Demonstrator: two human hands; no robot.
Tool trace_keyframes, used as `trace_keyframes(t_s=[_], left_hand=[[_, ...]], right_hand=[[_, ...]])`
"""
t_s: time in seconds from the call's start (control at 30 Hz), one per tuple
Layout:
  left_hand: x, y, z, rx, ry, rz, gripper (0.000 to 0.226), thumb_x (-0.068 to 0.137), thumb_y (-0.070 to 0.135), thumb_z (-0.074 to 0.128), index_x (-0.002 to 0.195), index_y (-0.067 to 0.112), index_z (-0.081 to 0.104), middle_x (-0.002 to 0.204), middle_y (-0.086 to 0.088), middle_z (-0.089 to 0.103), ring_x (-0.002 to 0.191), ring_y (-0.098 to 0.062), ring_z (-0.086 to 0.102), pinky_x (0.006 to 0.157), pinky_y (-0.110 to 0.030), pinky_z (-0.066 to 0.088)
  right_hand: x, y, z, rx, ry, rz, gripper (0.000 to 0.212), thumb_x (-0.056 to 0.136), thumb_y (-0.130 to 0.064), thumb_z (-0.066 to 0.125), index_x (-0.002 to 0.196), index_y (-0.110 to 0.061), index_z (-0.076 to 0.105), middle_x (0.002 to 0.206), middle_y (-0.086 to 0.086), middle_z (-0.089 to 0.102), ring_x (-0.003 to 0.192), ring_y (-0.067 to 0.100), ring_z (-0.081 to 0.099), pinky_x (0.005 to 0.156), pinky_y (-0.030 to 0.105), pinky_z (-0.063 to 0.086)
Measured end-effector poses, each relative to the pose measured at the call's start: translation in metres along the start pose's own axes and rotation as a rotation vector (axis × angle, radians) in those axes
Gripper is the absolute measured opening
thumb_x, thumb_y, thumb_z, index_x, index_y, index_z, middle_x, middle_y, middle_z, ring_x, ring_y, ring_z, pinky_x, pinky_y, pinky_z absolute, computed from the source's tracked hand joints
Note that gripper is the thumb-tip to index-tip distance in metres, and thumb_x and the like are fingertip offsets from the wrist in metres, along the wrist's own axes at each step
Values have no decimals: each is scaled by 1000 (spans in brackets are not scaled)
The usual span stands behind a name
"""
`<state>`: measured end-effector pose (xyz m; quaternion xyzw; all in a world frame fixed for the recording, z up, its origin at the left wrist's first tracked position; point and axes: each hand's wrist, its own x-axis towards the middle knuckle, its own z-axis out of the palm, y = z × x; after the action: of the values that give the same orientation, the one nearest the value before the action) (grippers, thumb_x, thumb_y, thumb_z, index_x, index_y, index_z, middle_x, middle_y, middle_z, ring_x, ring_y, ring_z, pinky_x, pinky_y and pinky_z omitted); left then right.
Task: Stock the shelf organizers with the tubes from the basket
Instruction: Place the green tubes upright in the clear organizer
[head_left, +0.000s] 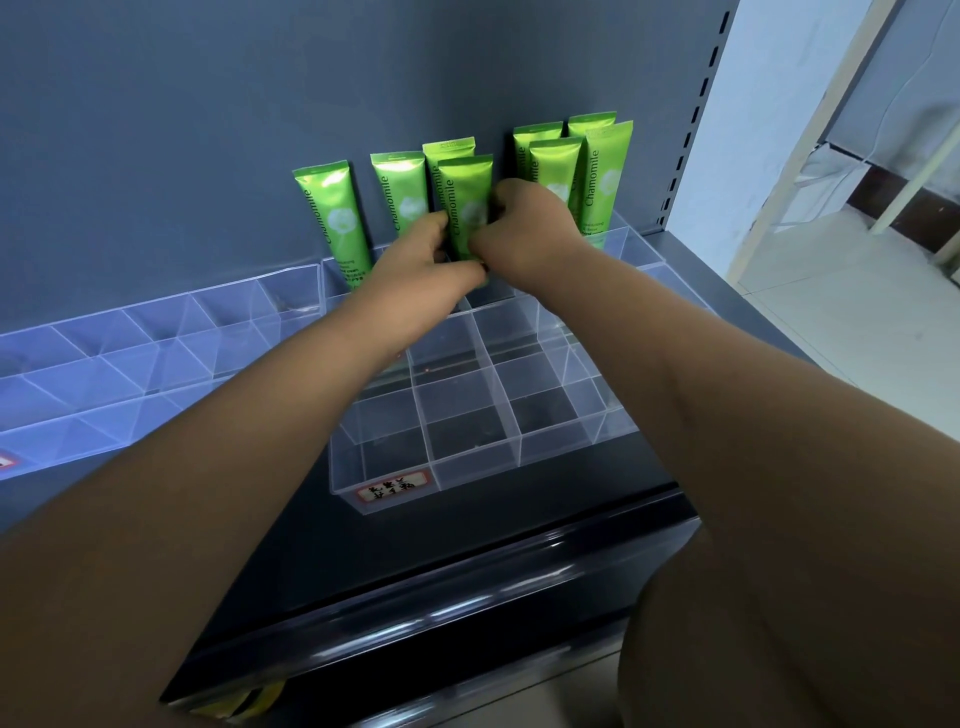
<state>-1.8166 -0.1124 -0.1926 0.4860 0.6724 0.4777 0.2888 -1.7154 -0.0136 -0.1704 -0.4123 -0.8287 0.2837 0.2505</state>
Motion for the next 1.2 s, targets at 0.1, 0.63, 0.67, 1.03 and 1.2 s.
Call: trace_keyframes(t_s=[0.1, 0.63, 0.67, 1.03, 1.2], left_hand=[[0, 0, 0, 43, 19, 0, 45, 74, 22, 68, 119, 24, 65, 120, -12, 70, 118, -34, 64, 105, -60, 47], [-4, -2, 2, 78, 156, 54, 41, 86, 5, 57, 124, 14, 66, 118, 4, 71, 118, -9, 64, 102, -25, 50], [-4, -2, 2, 76, 157, 49, 35, 88, 1, 56, 115, 20, 68, 110, 10, 72, 110, -7, 65, 94, -21, 50], [-4, -6, 3, 110, 178, 79, 31, 90, 1, 57, 114, 17, 68, 103, 8, 70, 99, -14, 65, 89, -31, 51], [-7, -1, 1, 158, 205, 64, 43, 91, 2, 56, 133, 9, 63, 117, 2, 68, 110, -6, 64, 102, -32, 50]], right_hand=[[0, 0, 0, -18, 12, 1, 29, 89, -16, 57, 68, -19, 37, 69, -2, 45, 79, 26, 48, 58, 26, 31], [-1, 2, 0, -132, 82, -55, 32, 89, -14, 55, 65, -18, 35, 66, -2, 41, 76, 27, 44, 47, 25, 22], [-1, 3, 0, -145, 94, -55, 31, 88, -13, 55, 64, -18, 35, 65, -2, 41, 76, 28, 44, 47, 25, 22], [1, 8, 2, -120, 111, -56, 31, 86, -9, 54, 64, -18, 35, 68, 0, 45, 76, 28, 46, 51, 29, 25], [-1, 7, 0, -116, 108, -54, 31, 87, -10, 52, 63, -19, 34, 70, 2, 46, 78, 29, 45, 64, 28, 30]])
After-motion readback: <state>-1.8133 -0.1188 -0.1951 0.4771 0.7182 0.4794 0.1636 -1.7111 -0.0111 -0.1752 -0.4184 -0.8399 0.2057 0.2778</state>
